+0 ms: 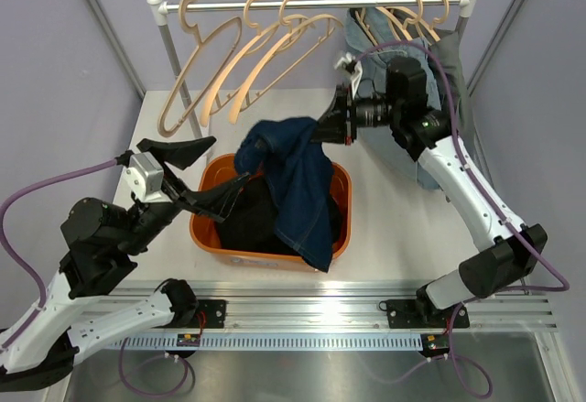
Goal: Remove the skirt from the hanger
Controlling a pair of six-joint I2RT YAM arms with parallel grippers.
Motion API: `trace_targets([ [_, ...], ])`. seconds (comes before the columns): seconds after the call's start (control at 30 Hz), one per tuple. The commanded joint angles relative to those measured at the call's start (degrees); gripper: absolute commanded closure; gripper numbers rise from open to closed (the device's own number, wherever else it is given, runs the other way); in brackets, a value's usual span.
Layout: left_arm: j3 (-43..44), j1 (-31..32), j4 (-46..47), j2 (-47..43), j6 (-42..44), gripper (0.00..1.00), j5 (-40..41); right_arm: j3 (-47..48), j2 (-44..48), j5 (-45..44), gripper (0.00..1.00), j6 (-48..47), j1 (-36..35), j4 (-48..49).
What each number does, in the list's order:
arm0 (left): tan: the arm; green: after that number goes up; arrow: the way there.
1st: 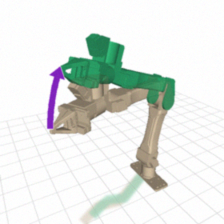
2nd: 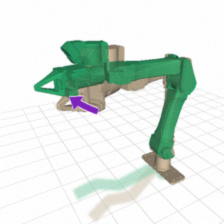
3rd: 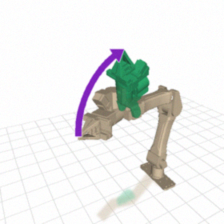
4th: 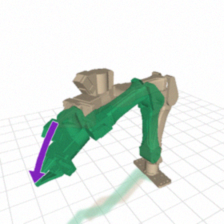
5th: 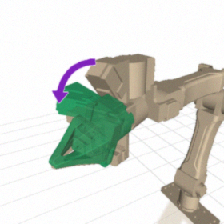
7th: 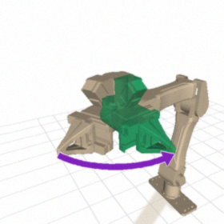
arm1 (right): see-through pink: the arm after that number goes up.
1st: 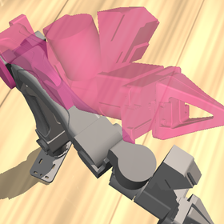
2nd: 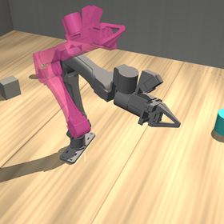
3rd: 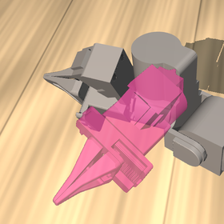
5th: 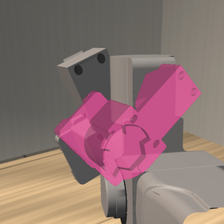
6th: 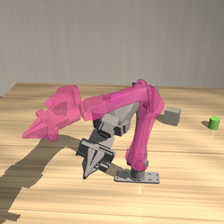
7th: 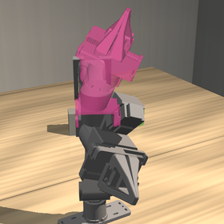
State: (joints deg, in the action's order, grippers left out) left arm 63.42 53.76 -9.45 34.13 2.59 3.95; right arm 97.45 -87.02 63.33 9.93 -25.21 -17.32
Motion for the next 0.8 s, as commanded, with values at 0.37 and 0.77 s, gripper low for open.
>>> trace_targets([
  [0.37,0.6,0.1,0.8,7.7,2.4,0.01,1.9,-27.7,9.7,-9.8,1.00,-24.3,0.5,-13.0],
  [0.77,-7.6,-1.8,5.5,14.4,-6.8,0.01,-1.0,-30.5,-2.4,-23.1,0.95,-33.0,-9.4,-19.7],
])
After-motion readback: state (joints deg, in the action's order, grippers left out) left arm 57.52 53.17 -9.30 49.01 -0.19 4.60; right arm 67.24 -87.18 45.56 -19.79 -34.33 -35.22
